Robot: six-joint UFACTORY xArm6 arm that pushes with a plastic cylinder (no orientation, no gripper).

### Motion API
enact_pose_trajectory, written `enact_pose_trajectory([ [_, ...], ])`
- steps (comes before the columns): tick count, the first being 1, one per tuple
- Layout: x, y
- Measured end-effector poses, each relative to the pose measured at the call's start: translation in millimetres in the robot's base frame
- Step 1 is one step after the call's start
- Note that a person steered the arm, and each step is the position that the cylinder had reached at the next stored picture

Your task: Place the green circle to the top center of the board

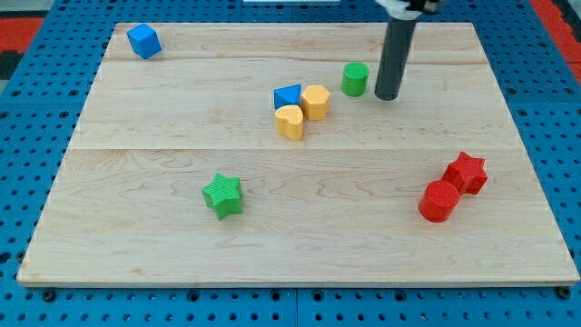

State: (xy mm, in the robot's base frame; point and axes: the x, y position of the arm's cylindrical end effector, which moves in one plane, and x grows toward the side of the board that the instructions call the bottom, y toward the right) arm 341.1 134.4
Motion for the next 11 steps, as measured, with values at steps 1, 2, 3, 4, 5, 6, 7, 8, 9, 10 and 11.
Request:
enact_pose_trajectory([
  [1, -24.9, -29.1],
  [2, -8.8, -45.3],
  [3, 2.6, -53.2],
  [4, -17.7, -105.6],
  [5, -47.7, -132.3],
  [6, -56.7, -113.5],
  [7, -75.5, -75.9],
  [8, -97.8, -122.5],
  [9, -60.5, -85.2],
  [10, -56.8, -80.8],
  [11, -59.1, -74.0],
])
